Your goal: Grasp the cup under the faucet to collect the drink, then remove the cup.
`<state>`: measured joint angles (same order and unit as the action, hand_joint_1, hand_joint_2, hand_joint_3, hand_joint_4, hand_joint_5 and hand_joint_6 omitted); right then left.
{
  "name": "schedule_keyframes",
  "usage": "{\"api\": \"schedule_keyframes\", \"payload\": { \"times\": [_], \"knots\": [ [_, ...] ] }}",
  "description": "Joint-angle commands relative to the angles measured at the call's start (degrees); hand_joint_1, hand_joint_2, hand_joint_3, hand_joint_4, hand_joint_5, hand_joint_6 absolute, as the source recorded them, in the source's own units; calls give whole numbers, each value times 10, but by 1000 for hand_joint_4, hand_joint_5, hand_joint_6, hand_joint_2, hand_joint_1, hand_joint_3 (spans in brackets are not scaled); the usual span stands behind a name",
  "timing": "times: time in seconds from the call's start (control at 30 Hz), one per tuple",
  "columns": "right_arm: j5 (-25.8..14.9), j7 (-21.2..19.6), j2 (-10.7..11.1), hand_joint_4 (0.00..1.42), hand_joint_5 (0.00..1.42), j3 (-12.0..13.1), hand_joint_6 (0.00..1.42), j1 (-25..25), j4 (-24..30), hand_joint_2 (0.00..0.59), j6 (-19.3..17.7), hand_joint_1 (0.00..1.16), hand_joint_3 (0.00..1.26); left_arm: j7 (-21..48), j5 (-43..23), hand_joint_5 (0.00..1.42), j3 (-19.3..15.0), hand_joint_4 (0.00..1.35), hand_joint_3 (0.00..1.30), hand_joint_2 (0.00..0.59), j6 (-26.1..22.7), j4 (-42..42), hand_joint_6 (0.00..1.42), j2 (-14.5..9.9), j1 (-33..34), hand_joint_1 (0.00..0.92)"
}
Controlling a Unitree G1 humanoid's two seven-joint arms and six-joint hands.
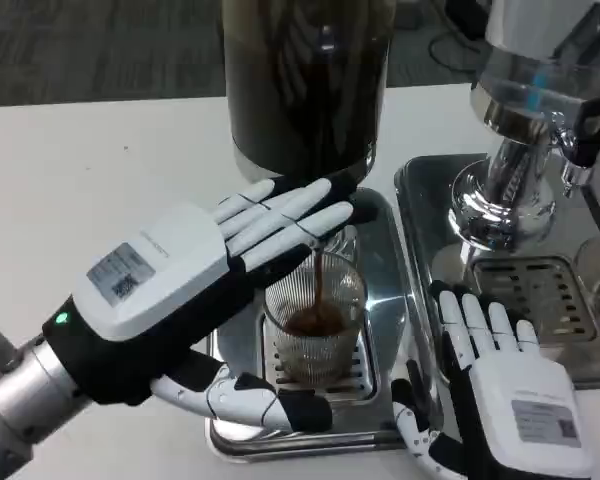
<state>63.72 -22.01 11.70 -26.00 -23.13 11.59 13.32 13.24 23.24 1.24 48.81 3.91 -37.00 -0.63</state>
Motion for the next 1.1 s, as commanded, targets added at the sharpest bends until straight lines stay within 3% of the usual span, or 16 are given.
{"api": "schedule_keyframes", "payload": {
  "times": [0.03,0.7,0.83,0.9,1.1],
  "knots": [
    [-1,-4,0,0,0,-1,2,-3,4,408,-1,363,0,22,36,107,27,0,84,115,5,9,40,-14,-21,0],
    [-18,5,2,0,0,1,2,-1,5,399,-7,357,0,-2,39,107,21,0,86,126,-5,15,40,-15,-28,0],
    [-52,16,9,0,0,4,2,3,23,399,-38,356,0,-7,37,107,18,0,86,127,-6,17,40,-13,-30,0],
    [-54,30,8,0,0,2,2,14,19,370,-39,351,0,-8,38,107,17,0,86,127,-7,17,40,-13,-31,0],
    [-134,65,4,0,0,23,39,37,11,283,-73,354,0,-11,38,107,15,0,86,127,-12,20,40,-11,-34,0]
  ]
}}
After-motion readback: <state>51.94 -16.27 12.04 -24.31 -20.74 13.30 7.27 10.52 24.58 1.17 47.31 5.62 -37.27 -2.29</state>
